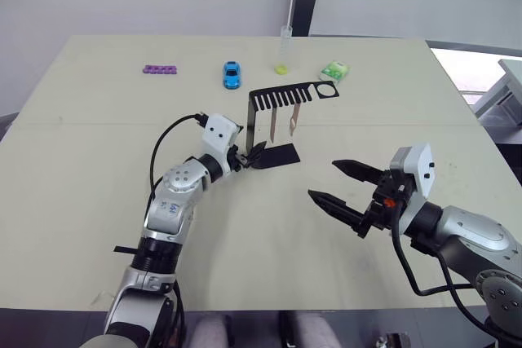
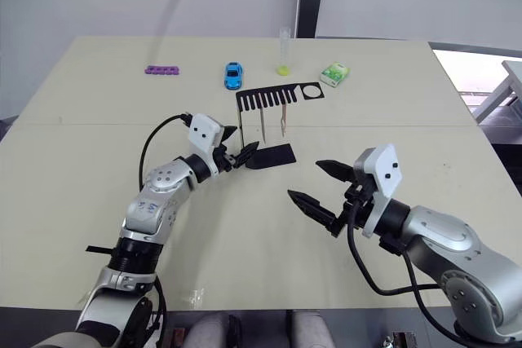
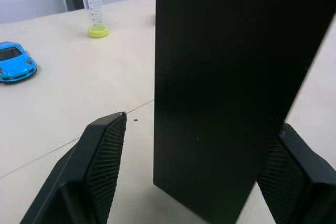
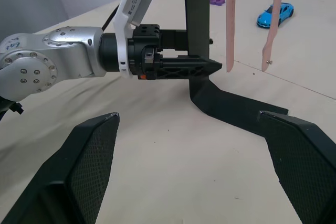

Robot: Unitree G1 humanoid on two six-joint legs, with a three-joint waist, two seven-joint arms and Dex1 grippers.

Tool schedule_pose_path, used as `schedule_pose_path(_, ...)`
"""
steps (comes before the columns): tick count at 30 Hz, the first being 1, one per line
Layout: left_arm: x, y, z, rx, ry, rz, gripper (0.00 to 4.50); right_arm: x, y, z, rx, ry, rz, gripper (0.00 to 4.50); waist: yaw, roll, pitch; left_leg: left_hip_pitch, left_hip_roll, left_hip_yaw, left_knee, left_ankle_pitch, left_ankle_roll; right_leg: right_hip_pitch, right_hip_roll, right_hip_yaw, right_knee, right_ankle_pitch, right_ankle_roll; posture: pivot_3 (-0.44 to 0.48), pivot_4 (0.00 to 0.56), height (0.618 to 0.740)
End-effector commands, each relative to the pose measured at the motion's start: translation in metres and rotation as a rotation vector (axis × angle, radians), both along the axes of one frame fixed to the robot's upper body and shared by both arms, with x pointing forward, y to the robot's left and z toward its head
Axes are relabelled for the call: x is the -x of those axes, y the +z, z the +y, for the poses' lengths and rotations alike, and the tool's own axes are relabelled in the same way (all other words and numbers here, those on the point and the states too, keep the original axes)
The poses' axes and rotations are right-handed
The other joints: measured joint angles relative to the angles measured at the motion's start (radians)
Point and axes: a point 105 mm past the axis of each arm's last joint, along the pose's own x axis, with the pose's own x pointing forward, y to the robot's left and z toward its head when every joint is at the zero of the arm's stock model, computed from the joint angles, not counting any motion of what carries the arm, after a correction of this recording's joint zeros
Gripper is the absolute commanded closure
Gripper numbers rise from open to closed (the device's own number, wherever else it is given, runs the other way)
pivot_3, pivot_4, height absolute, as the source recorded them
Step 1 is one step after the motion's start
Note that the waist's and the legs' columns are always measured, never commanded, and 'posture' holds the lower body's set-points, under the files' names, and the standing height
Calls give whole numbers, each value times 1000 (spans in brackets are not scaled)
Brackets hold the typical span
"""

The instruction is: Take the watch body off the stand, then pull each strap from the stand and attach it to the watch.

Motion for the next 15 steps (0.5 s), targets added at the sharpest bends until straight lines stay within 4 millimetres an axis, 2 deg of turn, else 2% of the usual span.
schedule_pose_path(1, 3, 10, -3, -6, 0, -52, 818, 0, 9, 0, -17, -19, -46, 0, 0, 0, 0, 0, 0, 0, 0, 0, 0, 0, 0, 0, 0, 0, 0, 0, 150, 740)
schedule_pose_path(8, 3, 11, -3, 2, 9, -55, 818, -2, 9, -1, -14, -28, -50, 0, 2, 0, 0, 0, 0, 0, 0, 0, 0, 0, 0, 0, 0, 0, 0, 0, 150, 740)
schedule_pose_path(9, 2, 12, -3, 4, 10, -54, 1365, -3, 9, -1, -13, -28, -50, 0, 2, 0, 0, 0, 0, 0, 0, 0, 0, 0, 0, 0, 0, 0, 0, 0, 150, 740)
schedule_pose_path(11, 2, 11, -4, 3, 11, -51, 2080, -3, 9, -1, -12, -29, -51, 0, 1, 0, 0, 0, 0, 0, 0, 0, 0, 0, 0, 0, 0, 0, 0, 0, 150, 740)
schedule_pose_path(15, 1, 11, -6, 5, 13, -45, 2080, -4, 10, -1, -14, -29, -53, 0, 2, 0, 0, 0, 0, 0, 0, 0, 0, 0, 0, 0, 0, 0, 0, 0, 150, 740)
